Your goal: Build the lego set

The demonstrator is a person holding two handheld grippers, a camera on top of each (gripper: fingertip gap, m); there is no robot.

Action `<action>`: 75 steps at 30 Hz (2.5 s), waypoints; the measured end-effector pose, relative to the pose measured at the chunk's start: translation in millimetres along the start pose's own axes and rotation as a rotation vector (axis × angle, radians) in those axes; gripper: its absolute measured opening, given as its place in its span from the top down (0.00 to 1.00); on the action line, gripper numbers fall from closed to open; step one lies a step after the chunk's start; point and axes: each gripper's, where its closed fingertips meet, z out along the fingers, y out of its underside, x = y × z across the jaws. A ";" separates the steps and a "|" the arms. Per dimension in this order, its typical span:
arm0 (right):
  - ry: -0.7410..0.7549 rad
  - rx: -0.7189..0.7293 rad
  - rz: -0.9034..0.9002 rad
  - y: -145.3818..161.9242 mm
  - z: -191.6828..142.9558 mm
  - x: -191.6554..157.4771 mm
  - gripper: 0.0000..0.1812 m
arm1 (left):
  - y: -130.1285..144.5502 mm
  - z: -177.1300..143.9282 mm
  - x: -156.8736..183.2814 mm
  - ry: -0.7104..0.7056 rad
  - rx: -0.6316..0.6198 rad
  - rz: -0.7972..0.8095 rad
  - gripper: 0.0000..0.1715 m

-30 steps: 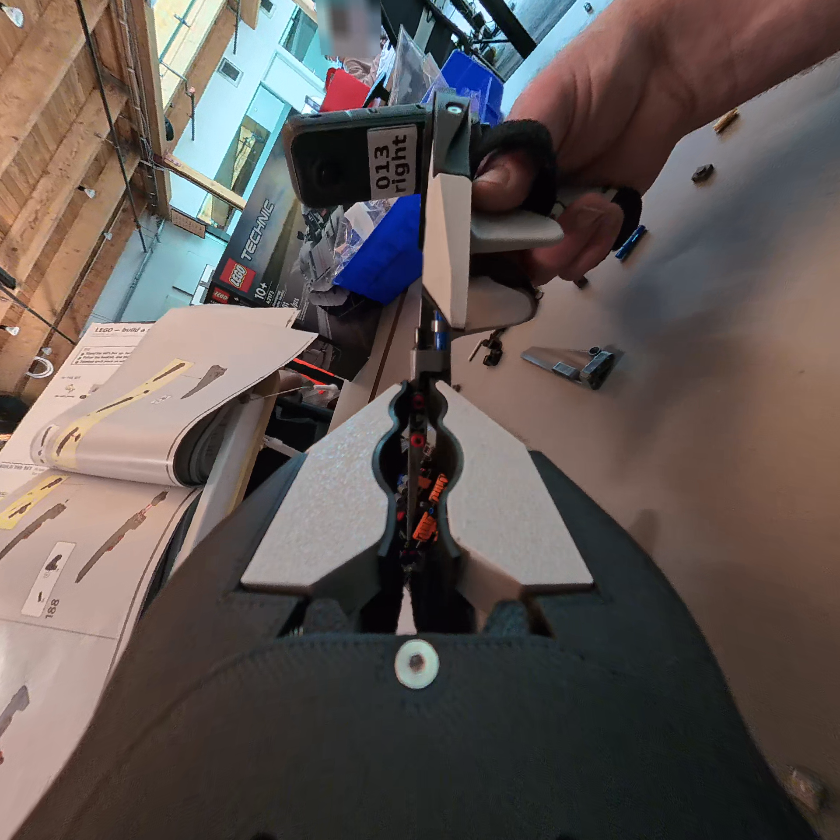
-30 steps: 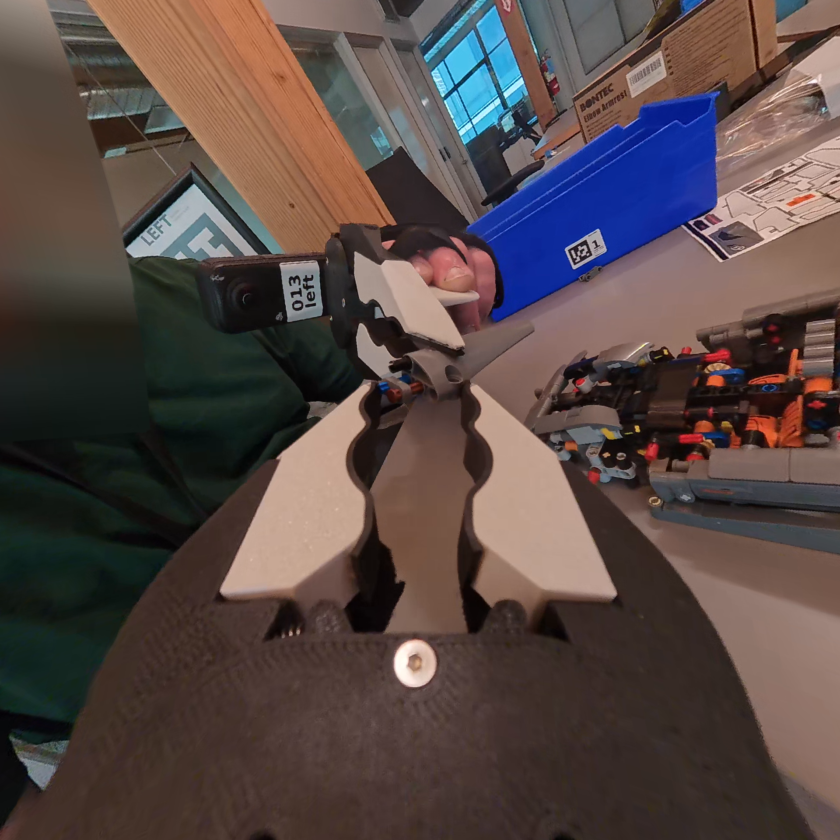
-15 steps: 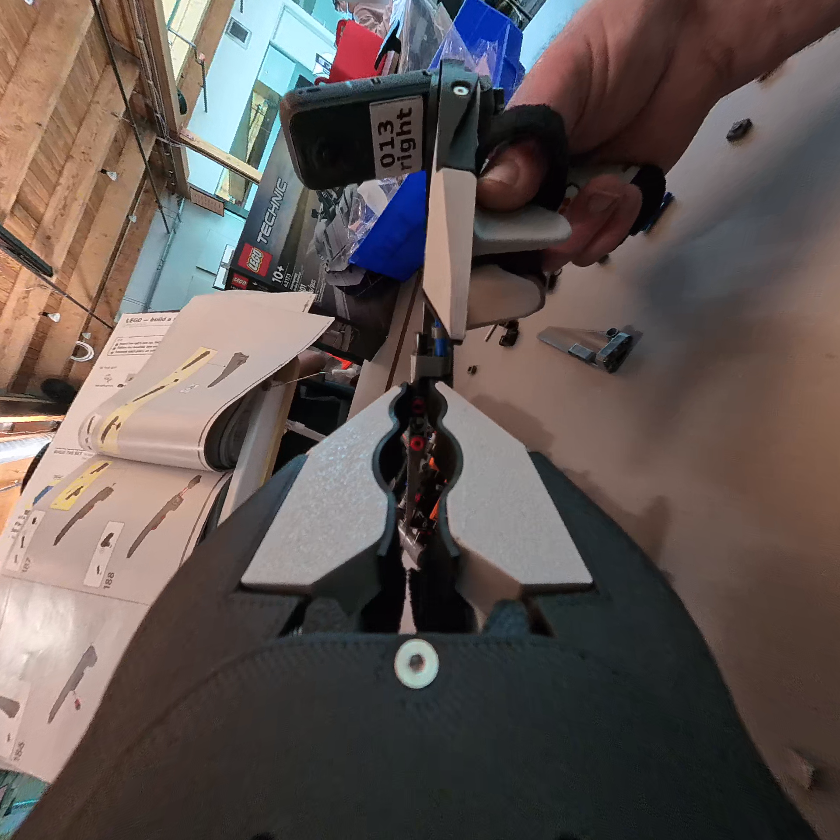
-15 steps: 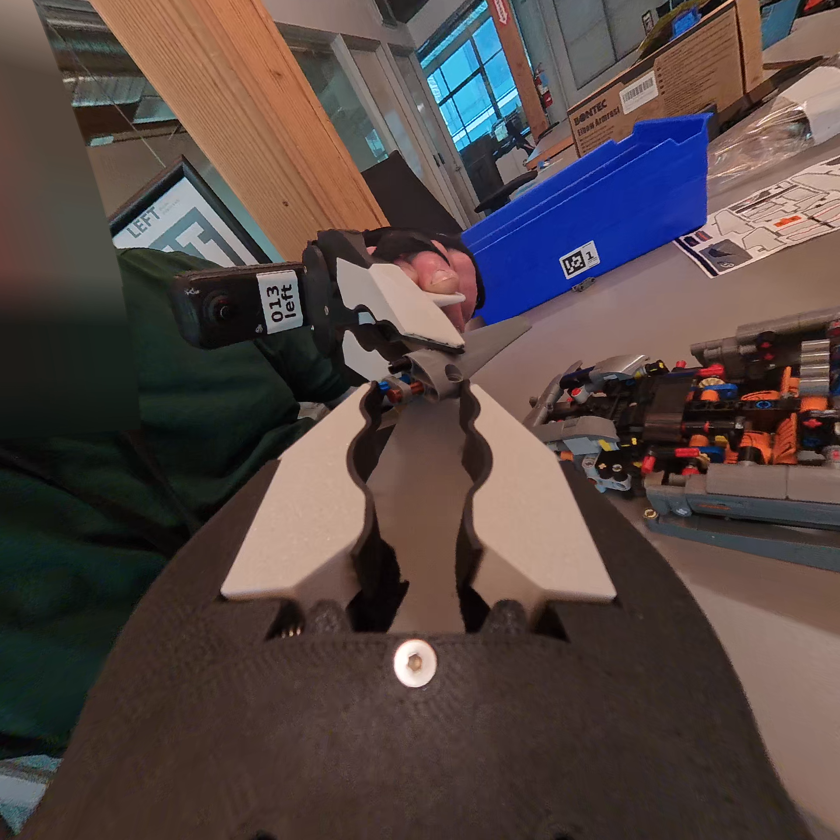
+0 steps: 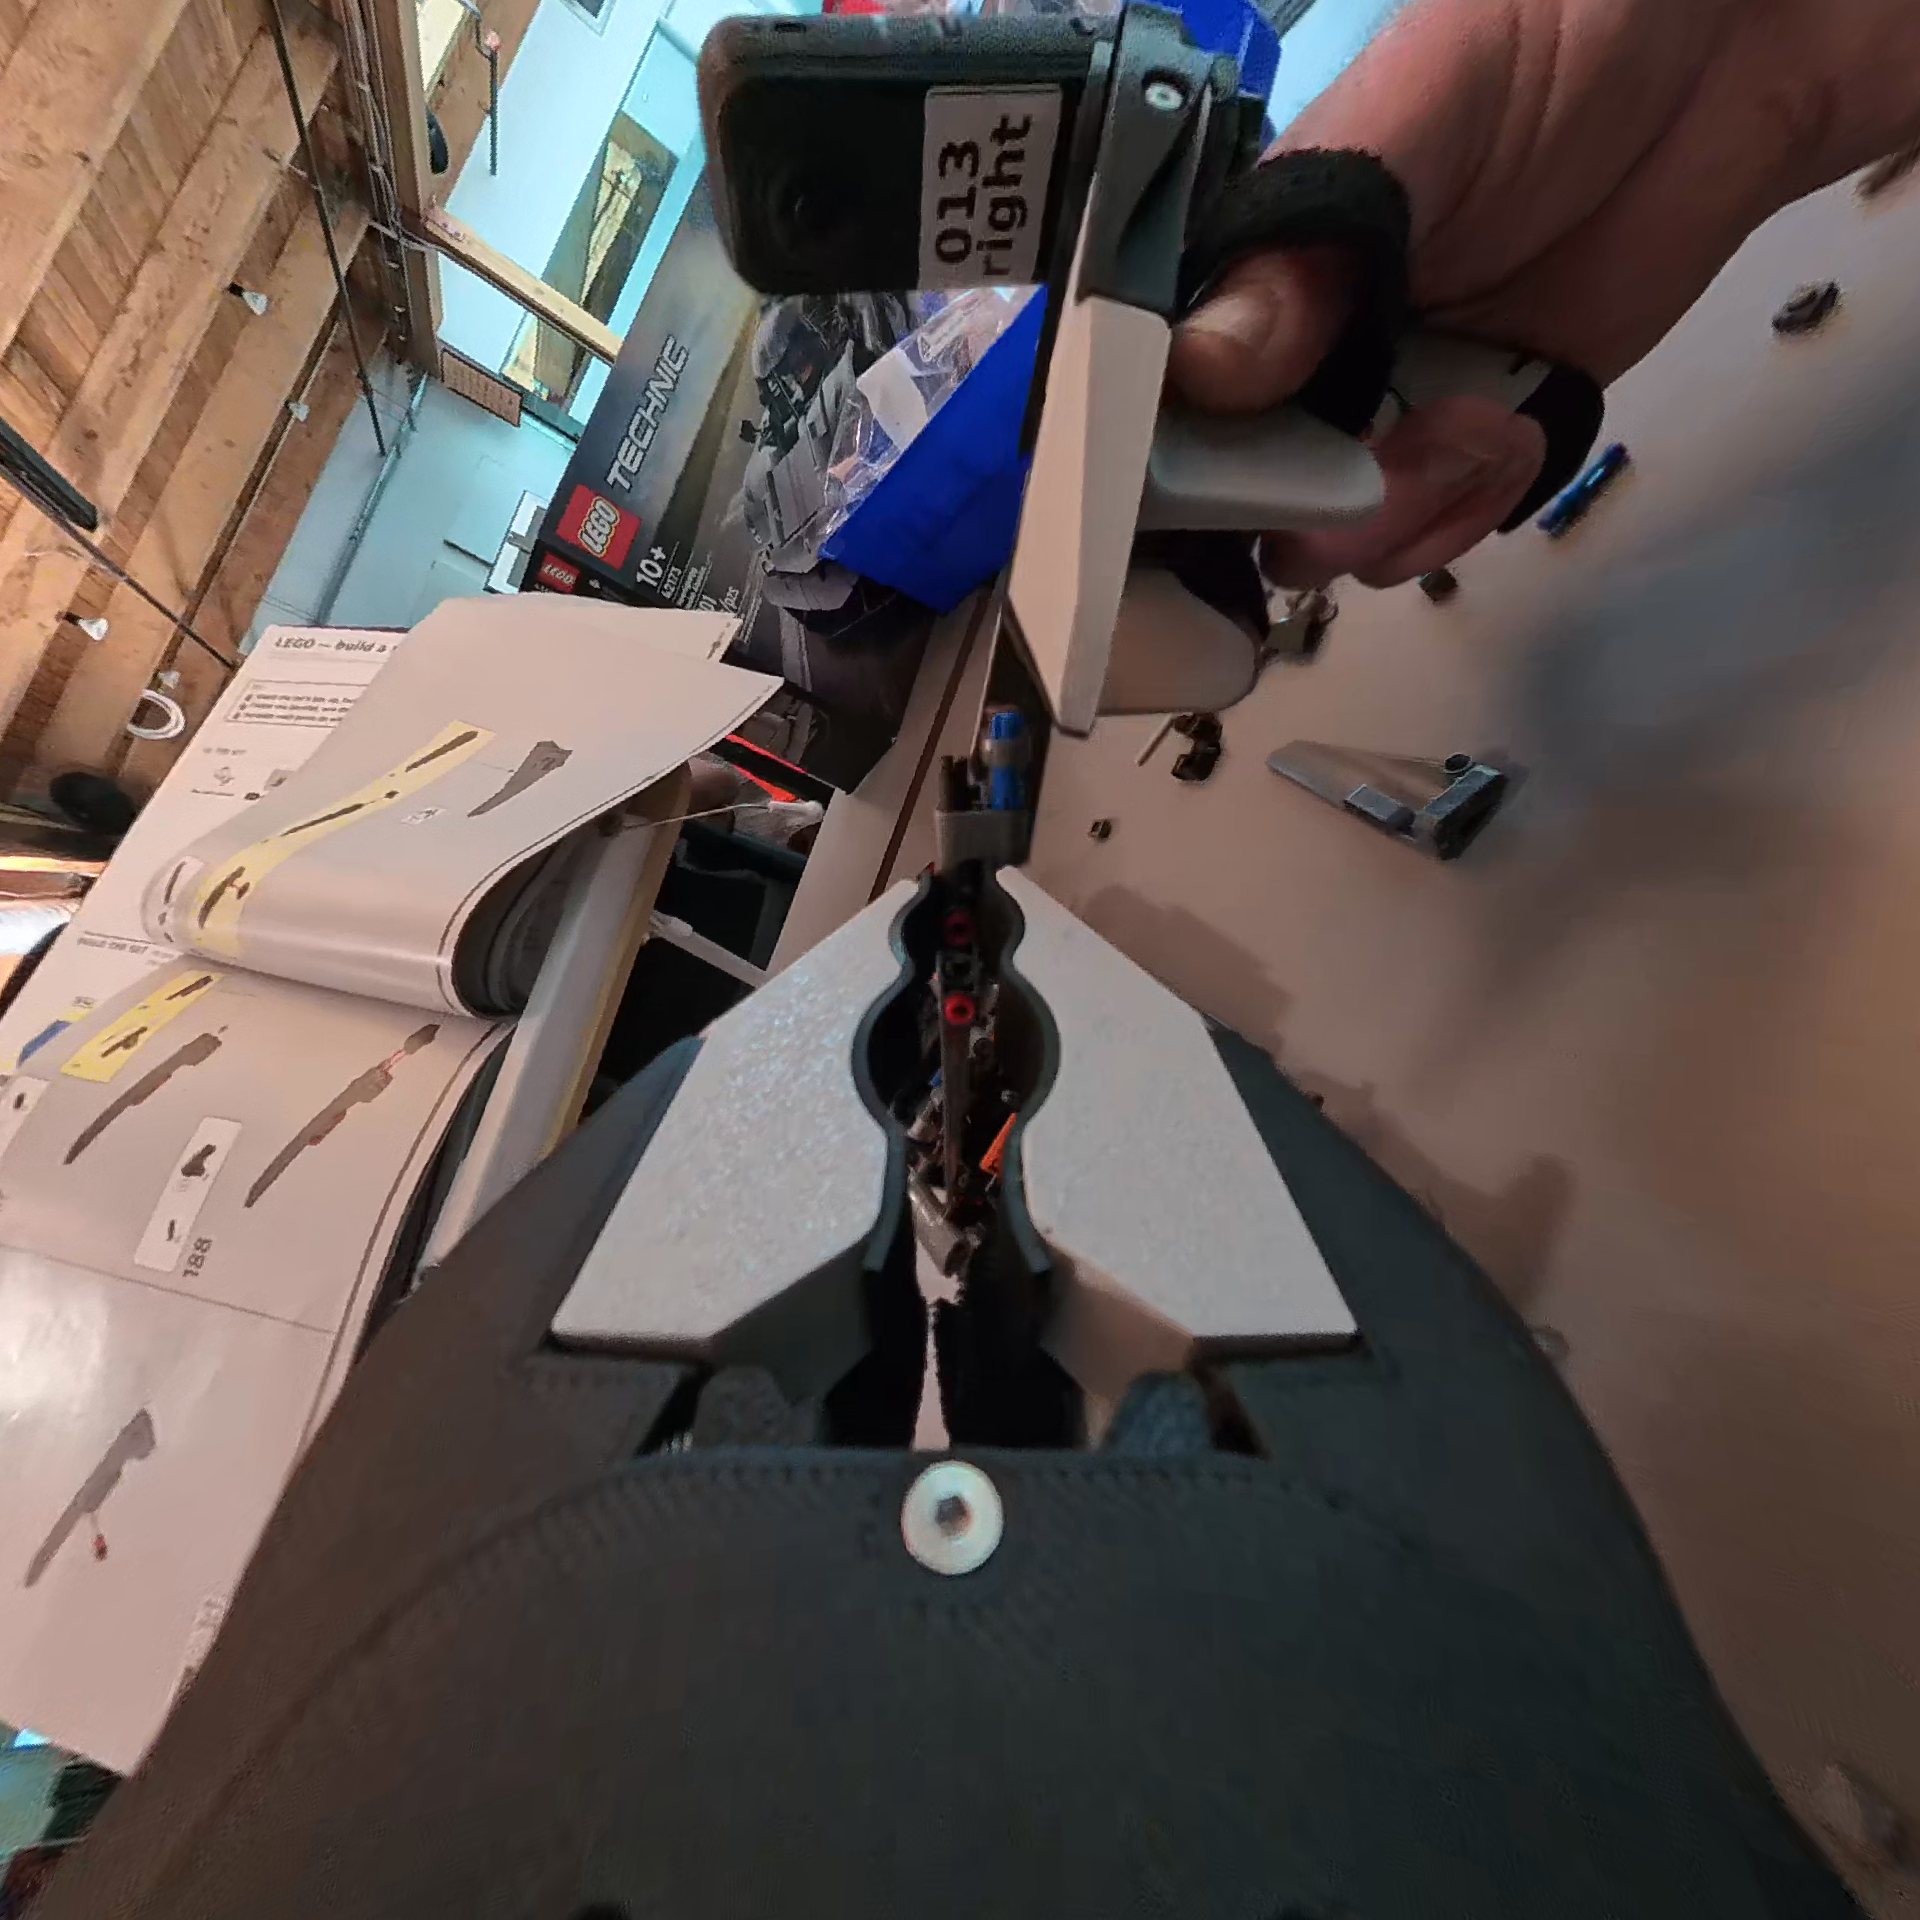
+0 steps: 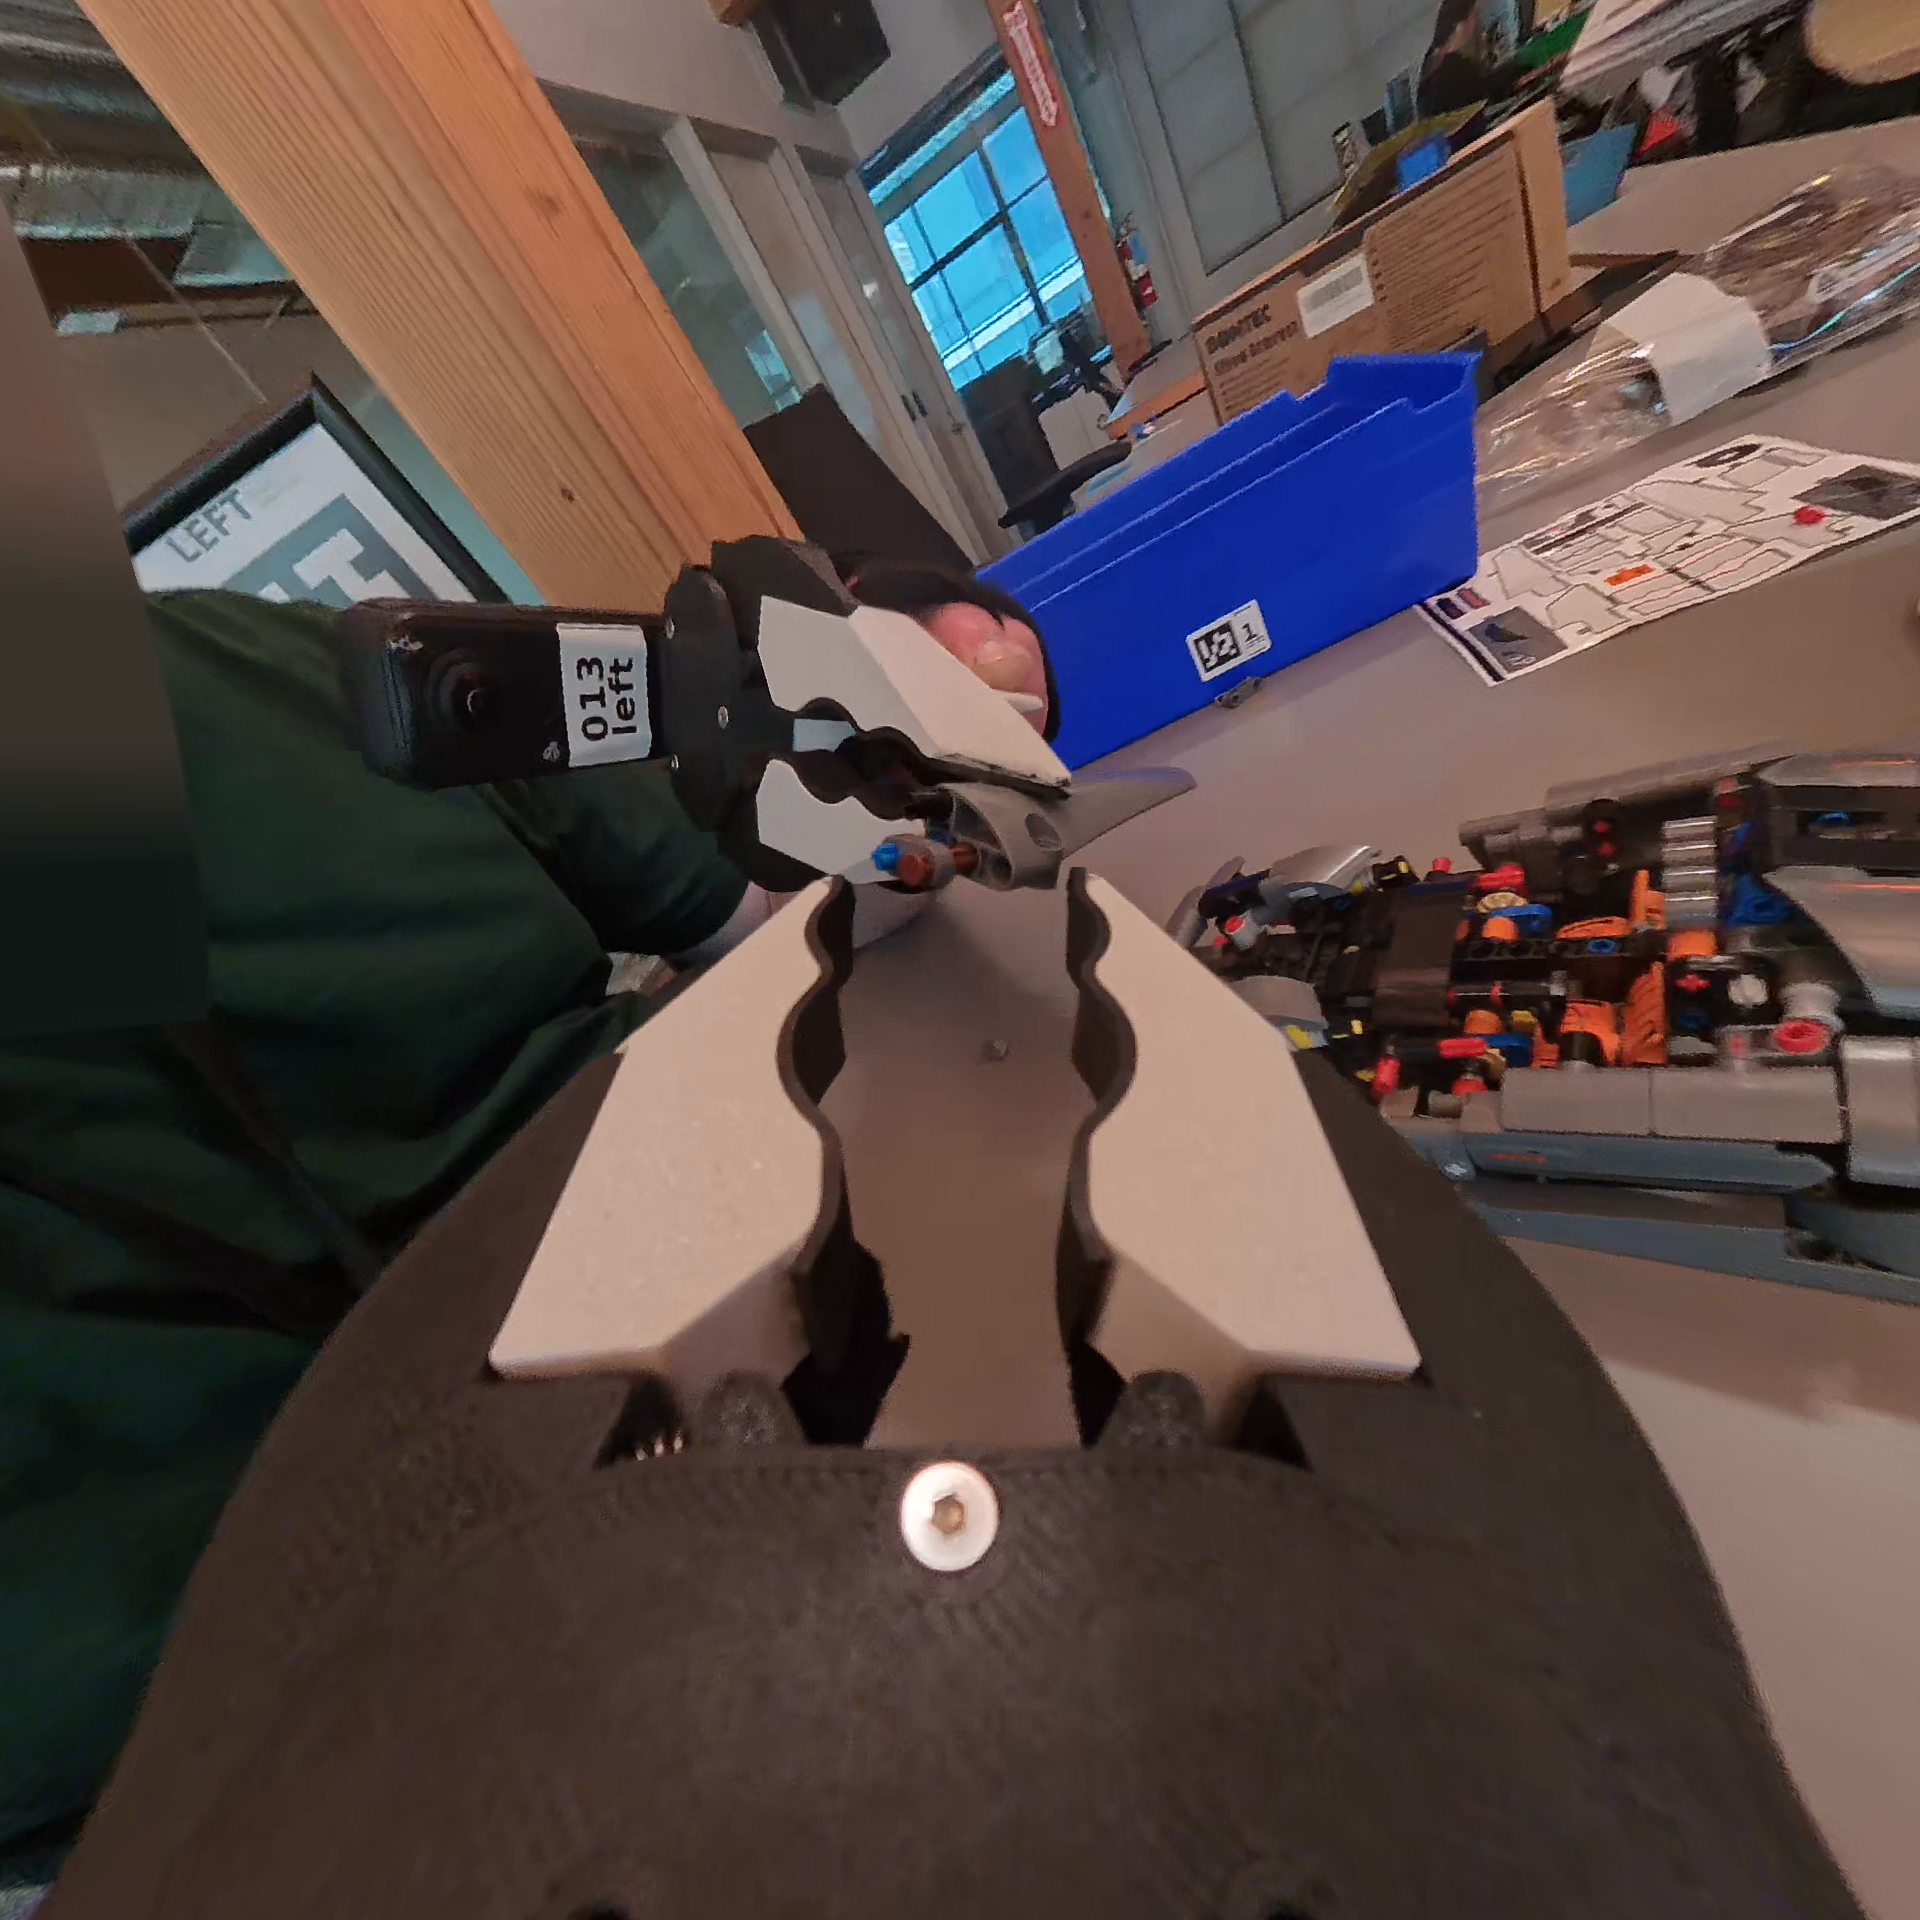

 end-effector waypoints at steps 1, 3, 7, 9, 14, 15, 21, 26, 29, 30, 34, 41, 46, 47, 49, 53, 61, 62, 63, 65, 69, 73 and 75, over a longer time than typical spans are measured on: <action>0.009 0.018 0.001 -3.3 -3.7 1.2 0.79 | 0.5 0.0 -1.4 0.000 0.004 -0.020 0.97; 0.036 0.039 -0.010 -7.8 -9.8 3.7 0.80 | 1.5 -0.7 -5.3 -0.007 0.003 -0.038 0.97; 0.042 0.032 -0.017 -7.7 -6.1 2.0 0.78 | 4.2 0.7 -6.6 -0.024 -0.022 -0.028 0.97; 0.042 0.050 -0.015 -11.0 -3.9 0.9 0.77 | 5.0 1.7 -4.6 -0.026 -0.033 -0.002 0.97; 0.053 0.068 -0.028 -13.3 -1.9 1.1 0.83 | 3.9 3.3 -0.8 -0.029 -0.045 0.028 0.97; 0.061 0.064 -0.030 -12.3 -1.3 2.2 0.86 | 2.6 3.3 0.7 -0.024 -0.042 0.029 0.97; 0.071 0.071 -0.079 -13.6 -2.1 -0.3 0.94 | 0.9 4.1 5.1 -0.011 -0.045 0.026 0.97; 0.052 0.071 -0.067 -14.6 -1.4 -2.0 0.80 | 0.9 3.4 1.7 -0.015 -0.041 -0.002 0.97; 0.082 0.086 -0.086 -19.2 -9.6 -0.4 0.80 | 4.5 3.9 0.0 0.002 -0.040 -0.044 0.97; 0.092 0.087 -0.091 -20.1 -12.6 0.3 0.80 | 5.1 4.3 0.8 0.011 -0.038 -0.052 0.97; 0.135 0.068 -0.124 -20.4 -22.1 2.6 0.84 | 6.3 4.4 -0.1 0.025 -0.026 -0.086 0.97; 0.220 -0.075 -0.208 -4.8 -21.4 5.9 0.88 | 7.6 3.9 -4.4 0.023 -0.017 -0.121 0.97; 0.215 -0.112 -0.229 2.3 -9.8 5.7 0.90 | 8.9 5.9 -3.2 0.023 -0.025 -0.111 0.97; 0.213 -0.110 -0.233 2.1 -8.7 4.9 0.90 | 8.8 5.8 -3.4 0.023 -0.024 -0.114 0.97; 0.213 -0.111 -0.245 1.6 -7.6 3.2 0.91 | 8.7 5.7 -4.0 0.017 -0.024 -0.109 0.97; 0.203 -0.115 -0.251 2.5 -4.3 0.8 0.92 | 8.7 6.4 -3.0 0.018 -0.027 -0.106 0.97; 0.185 -0.108 -0.269 2.7 0.1 -2.1 0.92 | 9.2 6.0 -3.0 0.022 -0.027 -0.109 0.97; 0.185 -0.109 -0.268 3.1 0.6 -1.5 0.92 | 9.9 6.2 -2.9 0.023 -0.029 -0.109 0.97; 0.186 -0.110 -0.267 3.4 0.7 -1.2 0.92 | 10.5 6.3 -2.9 0.024 -0.029 -0.109 0.97; 0.188 -0.111 -0.269 3.5 0.9 -0.7 0.92 | 11.0 6.8 -2.3 0.026 -0.030 -0.110 0.97; 0.184 -0.117 -0.268 4.4 1.7 -1.5 0.92 | 11.2 7.0 -2.0 0.024 -0.035 -0.102 0.97; 0.210 -0.125 -0.295 4.0 1.5 -0.2 0.91 | 12.2 7.4 -3.0 0.020 -0.038 -0.107 0.97; 0.237 -0.134 -0.320 3.7 1.5 1.5 0.91 | 13.1 7.7 -3.4 0.016 -0.043 -0.106 0.97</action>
